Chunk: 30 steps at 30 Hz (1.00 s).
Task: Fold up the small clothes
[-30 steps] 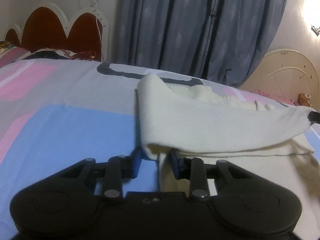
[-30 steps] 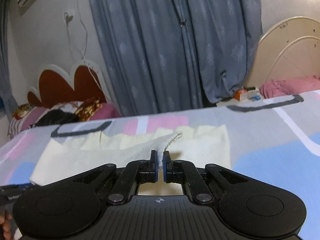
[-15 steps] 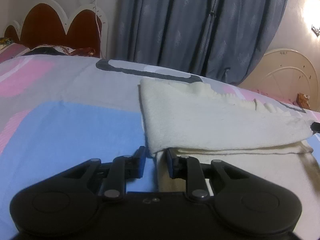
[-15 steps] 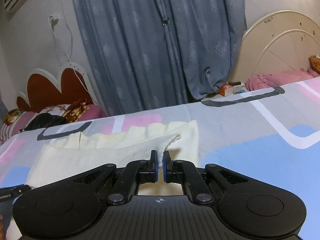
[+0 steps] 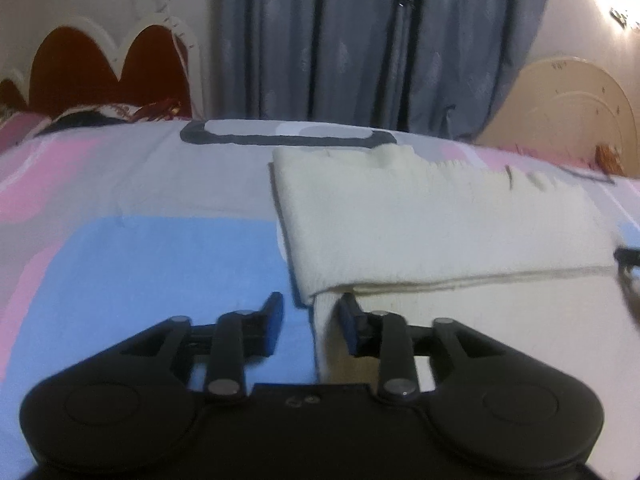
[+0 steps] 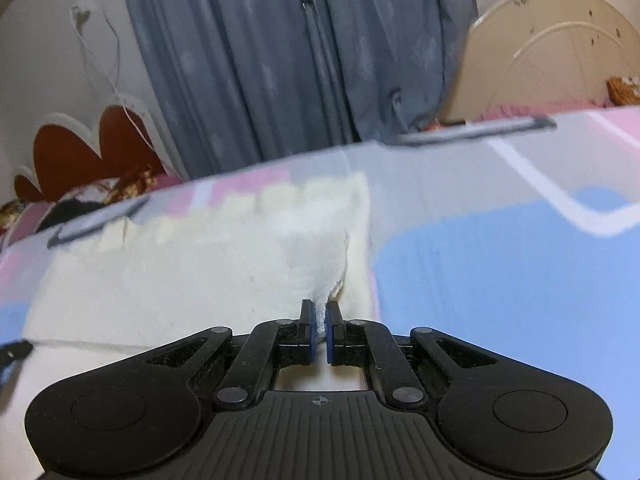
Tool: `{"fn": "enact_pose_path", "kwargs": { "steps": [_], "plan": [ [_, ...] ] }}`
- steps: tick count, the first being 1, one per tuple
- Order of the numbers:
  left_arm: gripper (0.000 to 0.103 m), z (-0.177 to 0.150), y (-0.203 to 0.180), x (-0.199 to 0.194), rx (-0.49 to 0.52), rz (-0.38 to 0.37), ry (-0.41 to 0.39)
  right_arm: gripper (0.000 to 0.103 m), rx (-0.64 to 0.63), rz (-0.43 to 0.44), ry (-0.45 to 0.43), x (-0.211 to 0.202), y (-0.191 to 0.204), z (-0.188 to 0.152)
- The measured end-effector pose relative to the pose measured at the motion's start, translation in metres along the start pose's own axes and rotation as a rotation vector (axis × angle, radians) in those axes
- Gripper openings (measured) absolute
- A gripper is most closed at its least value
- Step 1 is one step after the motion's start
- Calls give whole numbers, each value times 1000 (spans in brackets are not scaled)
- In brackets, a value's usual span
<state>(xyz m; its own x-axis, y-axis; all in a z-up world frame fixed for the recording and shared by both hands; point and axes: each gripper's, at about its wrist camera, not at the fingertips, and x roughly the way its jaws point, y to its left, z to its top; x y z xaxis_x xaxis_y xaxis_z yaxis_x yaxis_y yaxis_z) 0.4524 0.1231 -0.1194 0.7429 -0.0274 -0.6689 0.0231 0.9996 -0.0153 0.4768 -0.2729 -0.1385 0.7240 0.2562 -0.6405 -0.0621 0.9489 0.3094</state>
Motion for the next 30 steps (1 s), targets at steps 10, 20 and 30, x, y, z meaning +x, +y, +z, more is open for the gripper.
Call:
{"fn": "enact_pose_path", "kwargs": {
  "steps": [10, 20, 30],
  "plan": [
    [56, 22, -42, -1, 7, -89, -81, 14, -129, 30, -59, -17, 43, 5],
    [68, 49, -49, 29, 27, -53, -88, 12, -162, 5, -83, -4, 56, 8],
    [72, 78, -31, 98, 12, -54, -45, 13, -240, 201, 10, 86, 138, 23]
  ]
}}
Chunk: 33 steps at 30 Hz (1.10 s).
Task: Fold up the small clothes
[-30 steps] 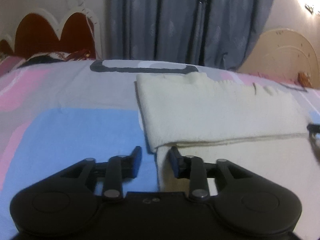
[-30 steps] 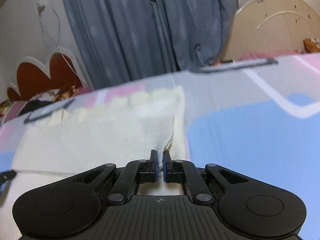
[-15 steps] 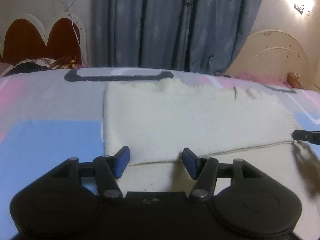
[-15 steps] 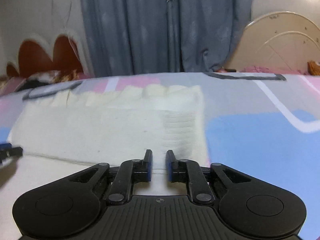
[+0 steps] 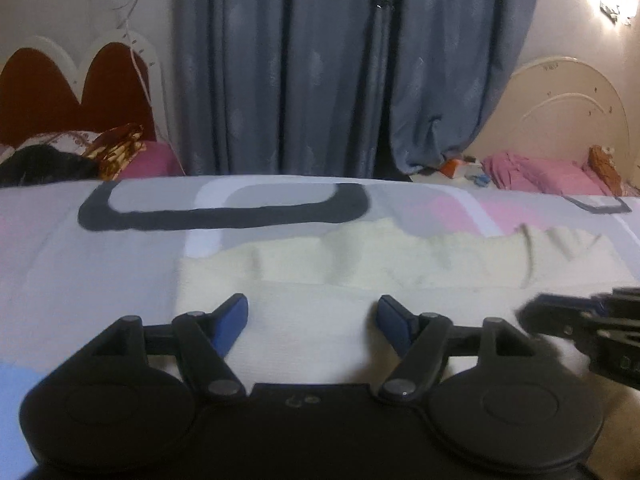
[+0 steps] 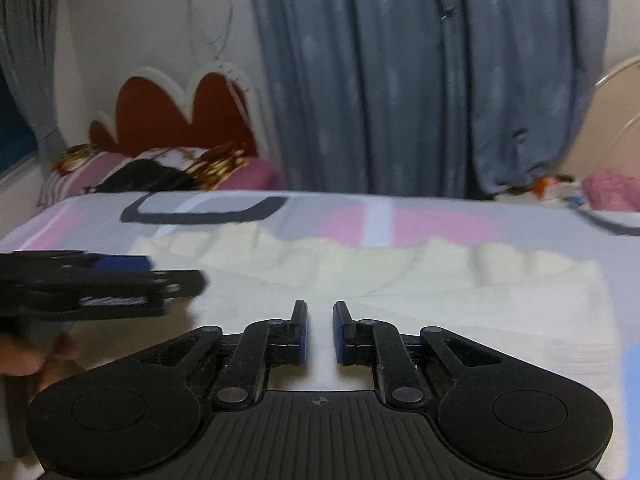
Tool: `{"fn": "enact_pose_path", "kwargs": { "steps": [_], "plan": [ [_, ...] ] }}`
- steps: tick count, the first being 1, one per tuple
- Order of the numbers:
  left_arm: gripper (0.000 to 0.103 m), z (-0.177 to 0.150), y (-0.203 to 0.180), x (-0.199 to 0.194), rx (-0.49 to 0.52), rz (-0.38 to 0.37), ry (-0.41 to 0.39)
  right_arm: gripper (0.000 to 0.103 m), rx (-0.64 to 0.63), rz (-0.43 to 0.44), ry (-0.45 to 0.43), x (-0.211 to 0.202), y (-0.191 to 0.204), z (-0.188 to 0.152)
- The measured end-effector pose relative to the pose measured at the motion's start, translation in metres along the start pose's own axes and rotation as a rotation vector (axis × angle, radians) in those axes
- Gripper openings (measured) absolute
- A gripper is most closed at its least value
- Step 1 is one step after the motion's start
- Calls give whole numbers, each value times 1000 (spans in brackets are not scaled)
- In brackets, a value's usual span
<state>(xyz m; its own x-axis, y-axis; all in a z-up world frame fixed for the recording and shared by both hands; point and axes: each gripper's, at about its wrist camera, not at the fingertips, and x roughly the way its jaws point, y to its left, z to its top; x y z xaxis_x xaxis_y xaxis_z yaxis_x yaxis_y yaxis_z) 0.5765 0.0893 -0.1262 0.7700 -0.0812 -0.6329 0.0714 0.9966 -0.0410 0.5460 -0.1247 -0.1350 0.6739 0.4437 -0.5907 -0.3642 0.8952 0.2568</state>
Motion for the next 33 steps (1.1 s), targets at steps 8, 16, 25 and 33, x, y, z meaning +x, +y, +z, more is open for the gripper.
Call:
{"fn": "enact_pose_path", "kwargs": {
  "steps": [8, 16, 25, 33],
  "plan": [
    [71, -10, 22, -7, -21, -5, -29, 13, 111, -231, -52, -35, -98, -18],
    [72, -28, -39, -54, 109, -23, -80, 13, 61, -173, -94, -77, -90, -22],
    [69, -54, -38, -80, 93, 35, -66, 13, 55, -320, -59, -97, -93, -52],
    [71, -57, -28, -85, 54, 33, -5, 13, 154, -201, -7, -86, -84, -52]
  ]
}}
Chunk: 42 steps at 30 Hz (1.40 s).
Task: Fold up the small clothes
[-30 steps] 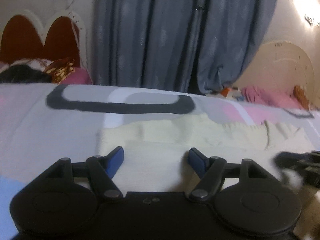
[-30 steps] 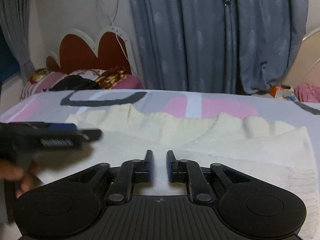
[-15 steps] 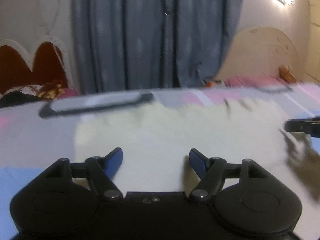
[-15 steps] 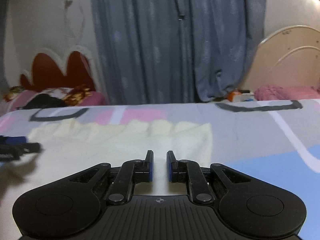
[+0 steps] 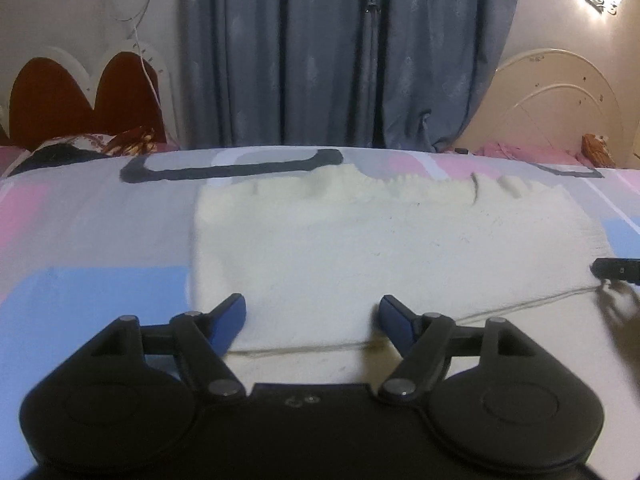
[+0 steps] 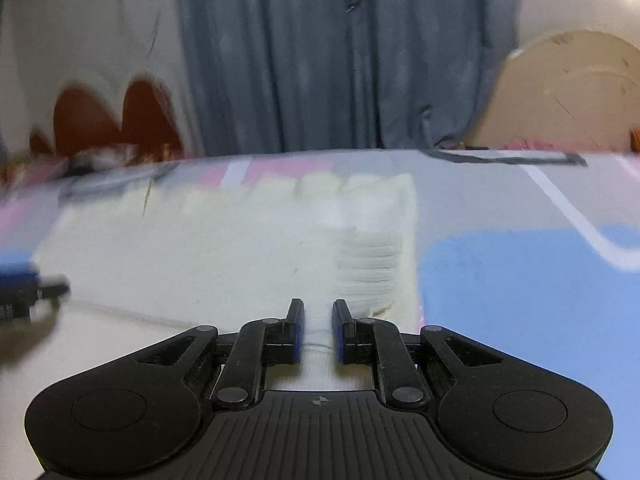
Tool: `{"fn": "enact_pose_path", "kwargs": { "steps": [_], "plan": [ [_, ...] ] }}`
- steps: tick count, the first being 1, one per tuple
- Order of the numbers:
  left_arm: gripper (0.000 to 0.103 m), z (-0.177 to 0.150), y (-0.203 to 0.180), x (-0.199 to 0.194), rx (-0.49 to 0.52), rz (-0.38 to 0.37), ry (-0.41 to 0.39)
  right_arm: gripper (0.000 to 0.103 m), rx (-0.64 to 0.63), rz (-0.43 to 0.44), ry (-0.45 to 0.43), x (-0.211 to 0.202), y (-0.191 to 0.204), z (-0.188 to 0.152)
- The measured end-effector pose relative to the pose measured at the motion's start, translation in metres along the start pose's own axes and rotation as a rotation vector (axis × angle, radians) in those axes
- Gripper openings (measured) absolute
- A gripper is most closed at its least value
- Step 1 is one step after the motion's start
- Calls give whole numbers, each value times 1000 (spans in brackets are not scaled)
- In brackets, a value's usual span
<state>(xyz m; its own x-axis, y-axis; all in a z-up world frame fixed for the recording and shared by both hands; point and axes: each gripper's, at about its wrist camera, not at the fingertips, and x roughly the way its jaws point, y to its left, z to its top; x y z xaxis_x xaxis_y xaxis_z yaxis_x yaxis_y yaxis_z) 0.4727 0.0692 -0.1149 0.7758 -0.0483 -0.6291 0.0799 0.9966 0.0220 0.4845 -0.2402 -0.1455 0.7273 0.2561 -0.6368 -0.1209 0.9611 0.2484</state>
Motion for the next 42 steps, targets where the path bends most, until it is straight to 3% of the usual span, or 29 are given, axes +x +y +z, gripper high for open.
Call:
{"fn": "enact_pose_path", "kwargs": {
  "steps": [2, 4, 10, 12, 13, 16, 17, 24, 30, 34, 38, 42],
  "plan": [
    [72, -6, 5, -14, 3, -6, -4, 13, -43, -36, -18, -17, 5, 2],
    [72, -17, 10, -28, -22, -21, 11, 13, -59, -12, -40, -41, 2, -2],
    [71, -67, 18, -78, -78, -57, 66, 14, 96, 4, 10, -99, -37, -33],
    [71, -86, 17, -96, -54, -56, 73, 15, 124, 4, 38, -122, -41, -48],
    [71, -91, 17, -103, -33, -48, 75, 18, 130, -2, 49, -131, -42, -56],
    [71, -102, 16, -122, -3, -40, 88, 55, 143, -4, 89, -154, -42, -78],
    [71, -105, 15, -127, 5, -37, 96, 56, 141, -1, 100, -160, -41, -86],
    [72, -128, 7, -161, 26, 0, 130, 56, 87, 10, 145, -203, -18, -129],
    [71, -156, 1, -199, -13, 7, 161, 54, 79, 66, 166, -239, -15, -161],
    [69, -172, -2, -224, -71, -12, 186, 43, 124, 109, 175, -263, -23, -179],
    [68, -184, 4, -245, -157, -62, 200, 39, 212, 172, 181, -286, -34, -194],
    [64, -195, 17, -261, -304, -165, 206, 39, 267, 246, 207, -298, -39, -203]
  ]
}}
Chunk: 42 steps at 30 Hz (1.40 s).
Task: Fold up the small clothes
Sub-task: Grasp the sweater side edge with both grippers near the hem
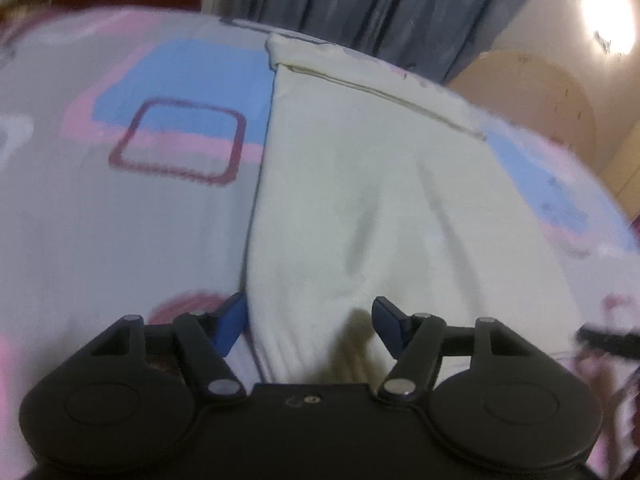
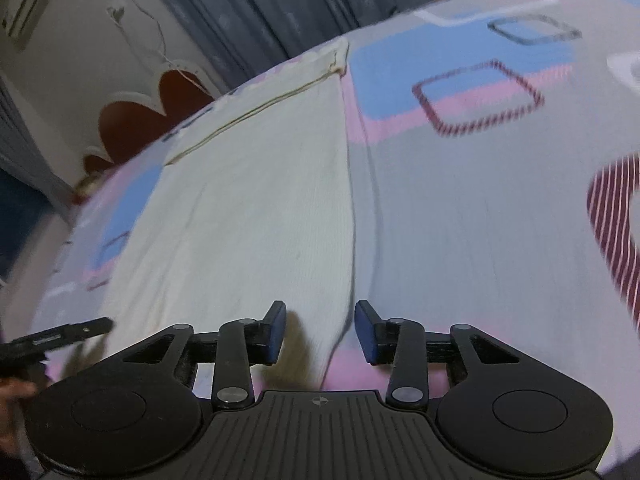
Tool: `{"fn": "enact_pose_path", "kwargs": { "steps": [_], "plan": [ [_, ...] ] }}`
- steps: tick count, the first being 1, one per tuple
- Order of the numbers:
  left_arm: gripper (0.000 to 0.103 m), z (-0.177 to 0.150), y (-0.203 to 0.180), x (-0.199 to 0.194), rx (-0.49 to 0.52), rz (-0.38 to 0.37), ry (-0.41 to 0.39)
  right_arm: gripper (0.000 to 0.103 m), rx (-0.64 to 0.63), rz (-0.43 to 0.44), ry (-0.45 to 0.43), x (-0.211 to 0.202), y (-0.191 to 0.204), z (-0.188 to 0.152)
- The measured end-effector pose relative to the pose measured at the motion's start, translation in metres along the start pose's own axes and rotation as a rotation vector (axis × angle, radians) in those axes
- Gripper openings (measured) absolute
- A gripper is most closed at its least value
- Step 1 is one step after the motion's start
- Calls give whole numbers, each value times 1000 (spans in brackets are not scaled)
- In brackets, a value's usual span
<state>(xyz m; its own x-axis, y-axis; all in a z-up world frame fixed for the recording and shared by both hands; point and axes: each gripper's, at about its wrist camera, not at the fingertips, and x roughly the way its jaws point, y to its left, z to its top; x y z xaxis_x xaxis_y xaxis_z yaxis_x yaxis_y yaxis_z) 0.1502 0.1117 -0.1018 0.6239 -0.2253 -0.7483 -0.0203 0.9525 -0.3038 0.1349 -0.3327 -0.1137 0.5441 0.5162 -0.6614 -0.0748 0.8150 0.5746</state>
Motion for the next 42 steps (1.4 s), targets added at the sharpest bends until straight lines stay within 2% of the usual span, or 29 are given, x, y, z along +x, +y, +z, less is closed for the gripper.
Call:
{"fn": "enact_pose_path", "kwargs": {
  "steps": [5, 9, 12, 15, 18, 20, 23, 24, 26, 27, 30, 31, 33, 34, 35, 37, 40, 42],
  "plan": [
    [58, -13, 22, -10, -143, -101, -15, 39, 34, 46, -7, -13, -11, 2],
    [57, -8, 37, -2, -217, -164, -21, 39, 129, 98, -1, -4, -28, 11],
    [57, 2, 41, 8, -254, -216, -12, 39, 196, 149, 8, 6, -33, 19],
    [56, 7, 41, 19, -276, -275, -1, 39, 184, 192, 31, 16, -27, 25],
    [43, 7, 40, 25, -260, -308, 16, 38, 171, 222, 48, 20, -22, 25],
    [41, 2, 40, 24, -247, -330, 20, 19, 179, 234, 54, 19, -24, 23],
    [40, -1, 46, 26, -261, -357, 12, 16, 183, 230, 60, 19, -27, 21],
    [38, -3, 47, 26, -268, -361, 11, 16, 188, 233, 59, 20, -29, 21],
    [10, 0, 46, 27, -248, -316, 9, 12, 194, 232, 54, 21, -29, 21],
    [4, 0, 45, 22, -238, -301, -7, 4, 181, 223, 46, 20, -26, 22],
    [4, 3, 43, 0, -222, -361, -100, 3, 149, 259, -21, 4, -19, 27],
    [4, 2, 42, -2, -203, -350, -101, 3, 126, 271, -45, -4, -15, 30],
    [4, -3, 45, 6, -190, -309, -55, 3, 104, 262, -63, -11, -13, 32],
    [5, -8, 47, 17, -185, -257, -9, 3, 106, 249, -54, -9, -16, 30],
    [6, -12, 50, 23, -196, -244, 4, 3, 111, 216, -22, -1, -20, 28],
    [7, -14, 55, 24, -260, -265, -15, 3, 124, 152, 60, 19, -25, 21],
    [4, -13, 48, 20, -250, -255, -31, 3, 173, 190, 21, 14, -26, 20],
    [3, -8, 45, 14, -261, -281, -66, 3, 163, 203, -9, 9, -22, 26]
  ]
}}
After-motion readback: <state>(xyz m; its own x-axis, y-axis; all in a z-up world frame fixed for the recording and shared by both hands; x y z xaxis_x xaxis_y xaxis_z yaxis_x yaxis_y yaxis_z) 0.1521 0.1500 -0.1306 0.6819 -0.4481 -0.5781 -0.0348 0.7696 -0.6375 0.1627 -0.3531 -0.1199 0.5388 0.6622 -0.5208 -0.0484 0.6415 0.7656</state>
